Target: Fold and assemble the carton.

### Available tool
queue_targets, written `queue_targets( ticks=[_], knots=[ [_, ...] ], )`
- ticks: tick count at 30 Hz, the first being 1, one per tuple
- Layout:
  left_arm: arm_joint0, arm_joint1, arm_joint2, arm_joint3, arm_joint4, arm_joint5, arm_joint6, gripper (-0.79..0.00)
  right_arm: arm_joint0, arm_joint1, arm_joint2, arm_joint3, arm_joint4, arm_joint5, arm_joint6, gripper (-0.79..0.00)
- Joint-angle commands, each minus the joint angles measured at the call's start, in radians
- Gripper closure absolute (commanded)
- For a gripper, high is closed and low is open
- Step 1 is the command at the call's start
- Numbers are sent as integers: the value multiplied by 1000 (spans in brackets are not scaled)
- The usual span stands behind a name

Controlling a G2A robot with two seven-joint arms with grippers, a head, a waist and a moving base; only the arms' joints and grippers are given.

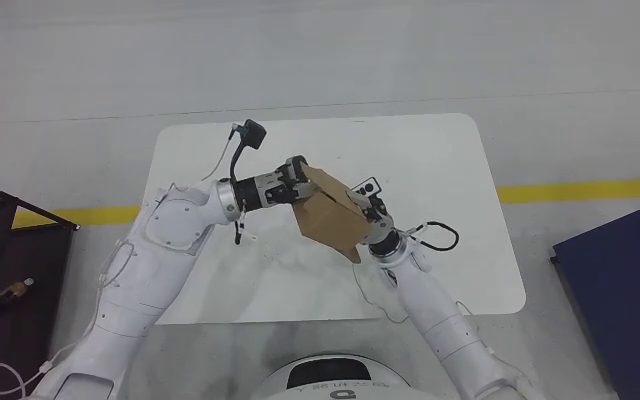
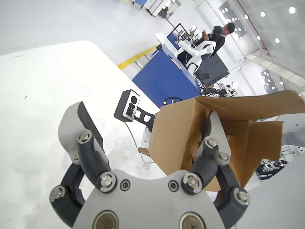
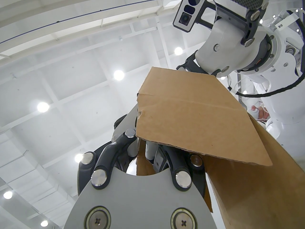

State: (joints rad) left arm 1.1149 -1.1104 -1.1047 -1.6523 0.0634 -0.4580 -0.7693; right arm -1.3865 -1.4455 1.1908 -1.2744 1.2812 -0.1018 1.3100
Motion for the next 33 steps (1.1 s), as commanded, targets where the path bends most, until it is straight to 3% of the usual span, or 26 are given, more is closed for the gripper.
queue_targets(
  ticks=[1, 8, 16, 21, 33],
  knots=[
    [0, 1, 1, -5, 7, -3, -8, -785, -2, 0, 1, 3, 2, -1, 1, 0],
    [16, 7, -14, -53, 35, 7, -15, -785, -2, -1, 0, 9, 8, -4, 6, 0],
    [31, 11, -20, -66, 10, 4, -17, -437, 0, -2, -1, 11, 8, -9, 6, 0],
    [40, 11, -27, -54, -79, -16, -17, -496, 0, -2, -1, 11, 8, -9, 6, 0],
    [38, 11, -30, 15, -261, -26, -75, -419, 0, -2, -1, 11, 8, -9, 6, 0]
  ],
)
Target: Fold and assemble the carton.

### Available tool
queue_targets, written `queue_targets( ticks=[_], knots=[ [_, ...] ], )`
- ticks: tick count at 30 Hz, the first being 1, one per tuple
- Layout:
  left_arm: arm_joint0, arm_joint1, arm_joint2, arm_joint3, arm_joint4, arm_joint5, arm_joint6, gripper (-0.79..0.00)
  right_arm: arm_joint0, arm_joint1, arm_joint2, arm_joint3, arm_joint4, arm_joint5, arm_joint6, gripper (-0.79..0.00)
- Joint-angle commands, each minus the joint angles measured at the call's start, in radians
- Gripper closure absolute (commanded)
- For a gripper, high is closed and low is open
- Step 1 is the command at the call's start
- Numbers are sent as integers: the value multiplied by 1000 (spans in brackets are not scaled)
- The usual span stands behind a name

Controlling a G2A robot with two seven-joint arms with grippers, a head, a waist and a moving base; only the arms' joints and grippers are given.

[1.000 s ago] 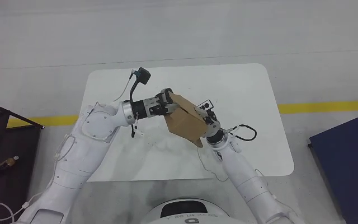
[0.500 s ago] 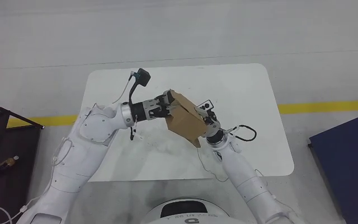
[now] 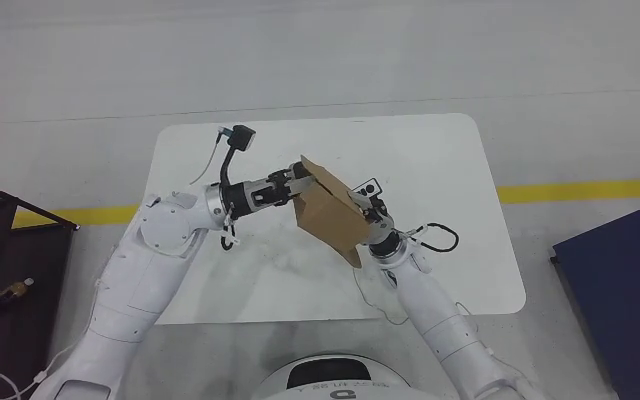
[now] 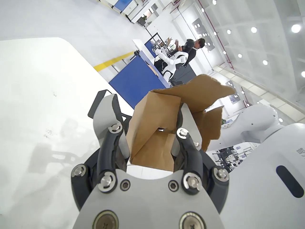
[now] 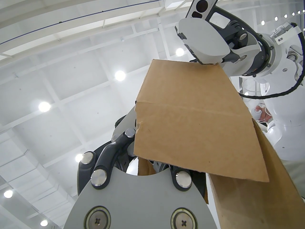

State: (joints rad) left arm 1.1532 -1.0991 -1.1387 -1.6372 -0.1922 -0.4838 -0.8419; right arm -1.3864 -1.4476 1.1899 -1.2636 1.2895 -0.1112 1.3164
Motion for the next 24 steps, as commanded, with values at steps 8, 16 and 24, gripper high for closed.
queue_targets(
  ticks=[8, 16, 24],
  knots=[
    [-1, -1, 14, 10, -93, -16, -55, -699, 0, 0, 0, 0, 0, 0, 0, 0],
    [24, 6, -21, 32, -237, -45, -121, -785, 0, 0, 0, 0, 0, 0, 0, 0],
    [39, 10, -64, 83, -296, -55, -110, -785, 0, 0, 0, 0, 0, 0, 0, 0]
  ],
)
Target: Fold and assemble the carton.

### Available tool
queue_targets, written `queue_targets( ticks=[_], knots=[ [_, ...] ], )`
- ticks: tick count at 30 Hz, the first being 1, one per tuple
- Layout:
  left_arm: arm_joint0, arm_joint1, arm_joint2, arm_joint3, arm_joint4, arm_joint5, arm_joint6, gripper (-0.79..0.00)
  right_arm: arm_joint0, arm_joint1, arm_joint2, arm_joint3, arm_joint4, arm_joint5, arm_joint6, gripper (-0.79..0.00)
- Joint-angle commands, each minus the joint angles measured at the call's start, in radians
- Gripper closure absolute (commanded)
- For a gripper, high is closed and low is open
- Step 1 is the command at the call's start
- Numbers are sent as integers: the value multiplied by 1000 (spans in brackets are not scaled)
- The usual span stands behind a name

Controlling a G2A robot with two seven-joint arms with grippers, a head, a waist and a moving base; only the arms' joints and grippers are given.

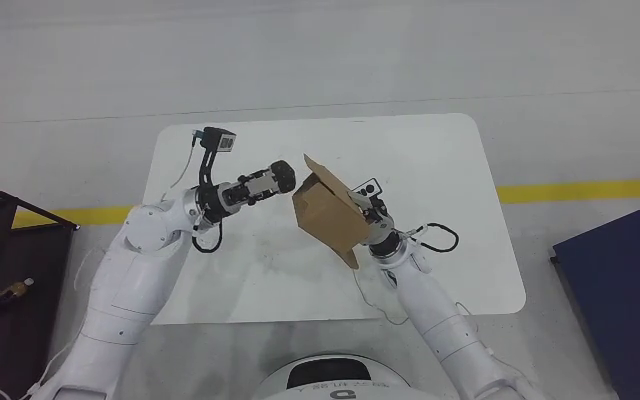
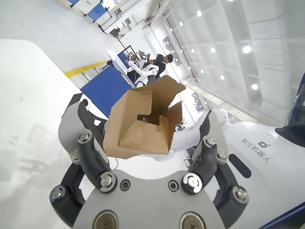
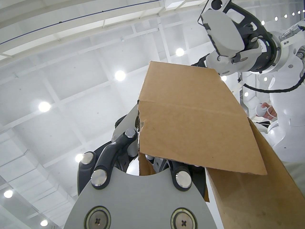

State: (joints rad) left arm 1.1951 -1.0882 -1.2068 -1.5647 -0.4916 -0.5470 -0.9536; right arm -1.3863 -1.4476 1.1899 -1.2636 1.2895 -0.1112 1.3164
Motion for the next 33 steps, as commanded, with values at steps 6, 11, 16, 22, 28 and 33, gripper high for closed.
queue_targets(
  ticks=[6, 11, 16, 22, 28, 33],
  knots=[
    [-46, -14, 57, 73, 31, 48, 34, -686, 0, 0, 0, 0, 0, 0, 0, 0],
    [-82, -28, 119, 95, 53, 59, 29, -677, 0, 0, 0, 0, 0, 0, 0, 0],
    [-92, -34, 135, 93, 52, 50, 29, -683, 0, 0, 0, 0, 0, 0, 0, 0],
    [-91, -33, 131, 79, 114, 76, 46, -557, 0, 0, 0, 0, 0, 0, 0, 0],
    [-96, -33, 132, 60, 157, 91, 62, -376, 0, 0, 0, 0, 0, 0, 0, 0],
    [-109, -34, 136, 39, 200, 90, 58, -274, 0, 0, 0, 0, 0, 0, 0, 0]
  ],
)
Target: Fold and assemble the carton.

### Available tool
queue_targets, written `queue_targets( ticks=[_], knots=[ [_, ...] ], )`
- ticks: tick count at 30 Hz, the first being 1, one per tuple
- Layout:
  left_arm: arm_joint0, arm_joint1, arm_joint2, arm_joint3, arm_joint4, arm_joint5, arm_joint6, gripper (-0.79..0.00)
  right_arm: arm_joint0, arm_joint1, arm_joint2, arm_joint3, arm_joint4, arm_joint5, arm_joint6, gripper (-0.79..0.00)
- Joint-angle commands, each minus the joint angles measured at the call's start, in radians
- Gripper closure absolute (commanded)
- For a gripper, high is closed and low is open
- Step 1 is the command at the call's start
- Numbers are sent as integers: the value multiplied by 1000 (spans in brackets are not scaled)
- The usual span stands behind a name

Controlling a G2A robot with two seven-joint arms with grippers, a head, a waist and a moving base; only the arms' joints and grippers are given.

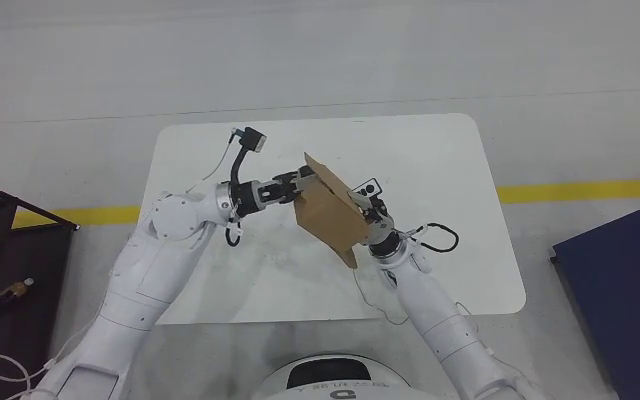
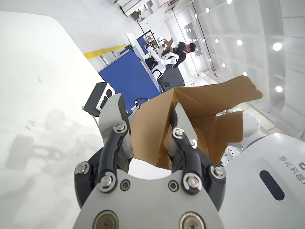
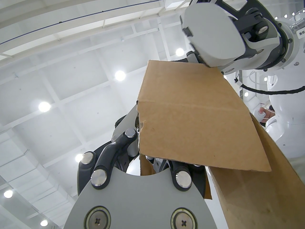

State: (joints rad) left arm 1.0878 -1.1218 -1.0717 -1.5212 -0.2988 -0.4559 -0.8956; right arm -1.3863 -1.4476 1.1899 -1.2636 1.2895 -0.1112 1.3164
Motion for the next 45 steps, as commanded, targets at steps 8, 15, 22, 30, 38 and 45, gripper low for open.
queue_targets(
  ticks=[8, 15, 22, 30, 38, 45],
  knots=[
    [-2, 3, -11, -46, 78, -11, 11, -139, 0, 0, 0, 0, 0, 0, 0, 0],
    [14, 7, -27, -62, 59, -13, 12, -348, 0, 0, 0, 0, 0, 0, 0, 0],
    [48, 18, -85, -77, 23, -27, 11, -785, 0, 0, 0, 0, 0, 0, 0, 0],
    [124, 39, -194, -177, 19, -60, 22, -785, 0, 0, 0, 0, 0, 0, 0, 0],
    [186, 49, -219, -326, 161, -75, 42, -785, 0, 0, 0, 0, 0, 0, 0, 0],
    [156, 43, -172, -331, 377, -17, 130, -785, 0, 0, 0, 0, 0, 0, 0, 0]
  ],
)
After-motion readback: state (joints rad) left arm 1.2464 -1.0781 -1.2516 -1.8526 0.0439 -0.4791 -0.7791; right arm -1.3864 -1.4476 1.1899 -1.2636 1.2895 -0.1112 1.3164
